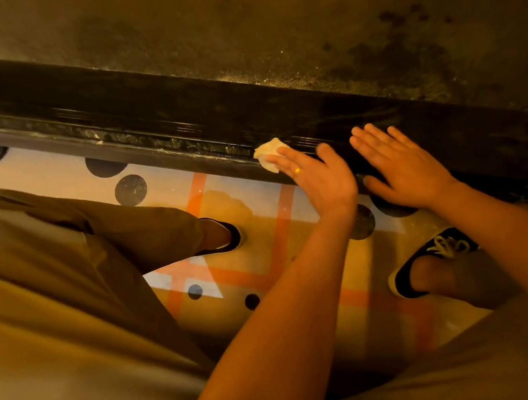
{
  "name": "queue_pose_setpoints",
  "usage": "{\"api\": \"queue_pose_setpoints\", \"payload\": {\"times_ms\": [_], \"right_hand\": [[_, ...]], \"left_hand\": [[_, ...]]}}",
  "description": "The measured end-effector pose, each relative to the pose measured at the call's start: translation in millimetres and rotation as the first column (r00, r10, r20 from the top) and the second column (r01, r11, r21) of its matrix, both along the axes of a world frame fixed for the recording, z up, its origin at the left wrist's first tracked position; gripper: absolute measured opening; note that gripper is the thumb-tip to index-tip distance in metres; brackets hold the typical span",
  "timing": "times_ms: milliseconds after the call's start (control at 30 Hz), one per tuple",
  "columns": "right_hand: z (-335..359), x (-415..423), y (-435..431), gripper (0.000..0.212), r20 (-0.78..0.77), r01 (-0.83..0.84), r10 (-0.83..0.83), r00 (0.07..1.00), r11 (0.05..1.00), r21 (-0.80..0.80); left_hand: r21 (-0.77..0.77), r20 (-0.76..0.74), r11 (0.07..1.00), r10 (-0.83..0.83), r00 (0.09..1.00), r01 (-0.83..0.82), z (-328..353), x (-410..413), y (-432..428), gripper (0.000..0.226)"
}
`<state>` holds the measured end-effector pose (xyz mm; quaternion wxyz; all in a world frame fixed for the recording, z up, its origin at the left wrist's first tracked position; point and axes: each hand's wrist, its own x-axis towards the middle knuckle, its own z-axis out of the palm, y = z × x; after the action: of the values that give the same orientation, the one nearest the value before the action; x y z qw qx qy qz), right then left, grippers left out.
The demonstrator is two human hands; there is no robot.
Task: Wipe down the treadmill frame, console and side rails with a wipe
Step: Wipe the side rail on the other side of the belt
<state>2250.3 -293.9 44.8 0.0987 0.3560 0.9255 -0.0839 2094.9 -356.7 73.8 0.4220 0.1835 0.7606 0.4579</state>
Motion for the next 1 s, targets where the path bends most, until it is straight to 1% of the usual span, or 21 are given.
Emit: {"api": "queue_pose_setpoints", "payload": {"times_ms": [100,167,200,300,367,500,567,700,800,933,1000], "right_hand": [[0.2,0.1,0.0,0.076,-0.006,0.006,-0.006,1.000,1.000,-0.011],[1.8,-0.8,0.4,0.076,0.002,0.013,-0.013,1.000,1.000,-0.023],[3.1,-1.7,0.6,0.077,0.011,0.014,-0.014,1.000,1.000,-0.025],[4.6,-3.3,0.2,0.081,0.029,0.023,-0.022,0.999,1.000,-0.015],[4.6,-4.8,-0.9,0.079,0.033,0.028,-0.027,0.999,0.999,-0.025],[12.1,-29.6,5.9,0.067,-0.042,0.033,-0.037,0.998,0.994,-0.103],[15.5,-57.1,11.3,0.060,-0.076,0.004,-0.012,0.997,0.994,-0.114],[12.5,-128.8,23.1,0.057,-0.063,-0.102,0.097,0.993,0.992,-0.078],[5.7,-166.6,32.1,0.062,-0.036,-0.154,0.153,0.988,0.988,-0.031],[1.5,-173.6,32.6,0.063,-0.013,-0.169,0.169,0.986,0.986,0.019],[0.4,-172.6,32.1,0.063,0.005,-0.164,0.164,0.987,0.985,0.050]], "left_hand": [[0.036,0.038,0.995,-0.091,0.995,0.089,4.6,16.6,-7.9,0.079],[-0.004,0.035,0.994,-0.105,0.994,0.105,6.0,2.8,-4.9,0.078],[-0.022,0.012,0.995,-0.095,0.995,0.095,5.7,-12.4,-2.6,0.076],[0.001,-0.067,1.000,-0.005,0.998,0.005,-0.9,-62.0,2.4,0.072],[0.008,-0.086,1.000,0.003,0.996,-0.002,-3.4,-74.2,-2.6,0.072],[0.022,-0.060,0.990,-0.139,0.988,0.141,-3.3,-62.2,-18.6,0.074],[0.041,-0.034,0.985,-0.163,0.986,0.165,-4.4,-66.6,-21.2,0.072],[0.082,0.017,0.980,-0.186,0.982,0.184,-1.7,-81.0,-28.1,0.070],[0.096,0.022,0.981,-0.169,0.985,0.166,-2.9,-96.2,-29.5,0.072],[0.045,-0.012,0.992,-0.121,0.993,0.121,-7.9,-131.5,-24.2,0.069],[0.038,-0.003,0.997,-0.063,0.998,0.064,-9.2,-151.8,-20.3,0.066]]}}
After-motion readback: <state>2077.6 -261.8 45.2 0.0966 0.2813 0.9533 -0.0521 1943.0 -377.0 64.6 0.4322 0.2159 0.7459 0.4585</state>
